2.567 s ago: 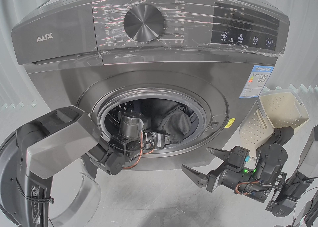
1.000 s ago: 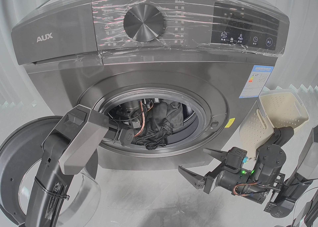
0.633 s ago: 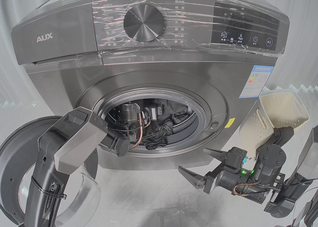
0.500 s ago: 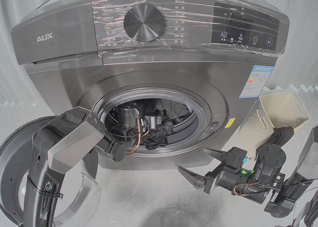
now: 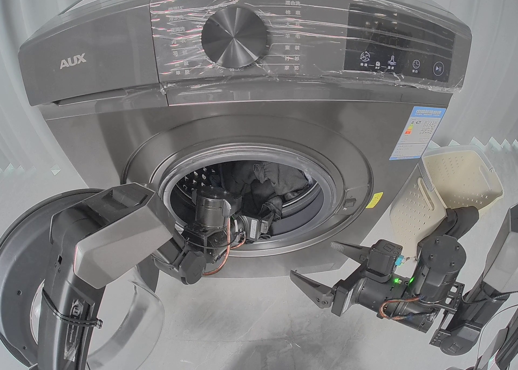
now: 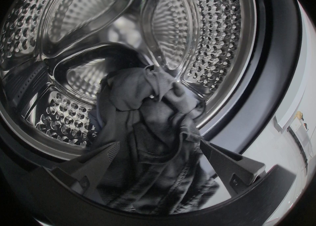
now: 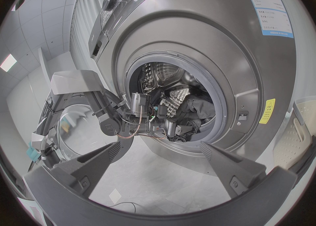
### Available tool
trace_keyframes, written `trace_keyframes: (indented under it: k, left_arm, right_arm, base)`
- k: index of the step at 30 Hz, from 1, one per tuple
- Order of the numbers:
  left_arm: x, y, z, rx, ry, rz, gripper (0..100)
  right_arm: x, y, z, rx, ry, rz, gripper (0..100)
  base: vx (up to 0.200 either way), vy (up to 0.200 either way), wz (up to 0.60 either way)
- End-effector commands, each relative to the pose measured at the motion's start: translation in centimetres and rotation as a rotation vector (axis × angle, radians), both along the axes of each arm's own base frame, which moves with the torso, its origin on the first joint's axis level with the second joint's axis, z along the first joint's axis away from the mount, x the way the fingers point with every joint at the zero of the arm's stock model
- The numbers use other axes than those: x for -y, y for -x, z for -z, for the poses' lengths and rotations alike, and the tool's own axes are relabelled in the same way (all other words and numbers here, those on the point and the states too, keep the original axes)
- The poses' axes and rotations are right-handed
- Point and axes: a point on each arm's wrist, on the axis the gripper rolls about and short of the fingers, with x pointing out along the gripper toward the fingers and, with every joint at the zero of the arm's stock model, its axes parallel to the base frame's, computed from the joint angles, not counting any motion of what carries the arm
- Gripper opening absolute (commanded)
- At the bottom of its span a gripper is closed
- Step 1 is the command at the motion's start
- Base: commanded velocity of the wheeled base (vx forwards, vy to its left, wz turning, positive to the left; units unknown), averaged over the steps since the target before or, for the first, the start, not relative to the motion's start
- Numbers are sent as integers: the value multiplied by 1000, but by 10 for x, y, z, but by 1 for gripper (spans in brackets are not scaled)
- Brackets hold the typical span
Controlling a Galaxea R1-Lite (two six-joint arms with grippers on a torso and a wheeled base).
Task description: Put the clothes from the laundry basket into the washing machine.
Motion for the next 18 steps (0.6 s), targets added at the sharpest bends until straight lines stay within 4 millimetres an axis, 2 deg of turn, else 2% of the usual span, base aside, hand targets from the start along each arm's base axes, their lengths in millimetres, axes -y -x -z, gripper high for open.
trace_keyframes:
  k: [1, 3, 4, 11, 14, 18]
  left_arm:
    - [2, 0, 14, -24, -17, 5, 100]
    - [2, 0, 20, -32, -22, 4, 100]
    - [2, 0, 22, -34, -23, 4, 0]
    - [7, -2, 21, -11, -2, 13, 0]
    - [12, -6, 10, 22, 29, 13, 0]
    - [18, -27, -20, 138, 97, -24, 0]
  right_arm:
    - [0, 0, 0, 0, 0, 0, 100]
    - [0, 0, 0, 0, 0, 0, 100]
    - [0, 0, 0, 0, 0, 0, 100]
    - [0, 0, 0, 3, -1, -1, 100]
    - [-1, -1, -1, 4, -4, 0, 100]
    - [-1, -1, -1, 4, -4, 1, 100]
  base:
    - [0, 0, 0]
    - [0, 0, 0]
    - [0, 0, 0]
    - [0, 0, 0]
    - [0, 0, 0]
    - [0, 0, 0]
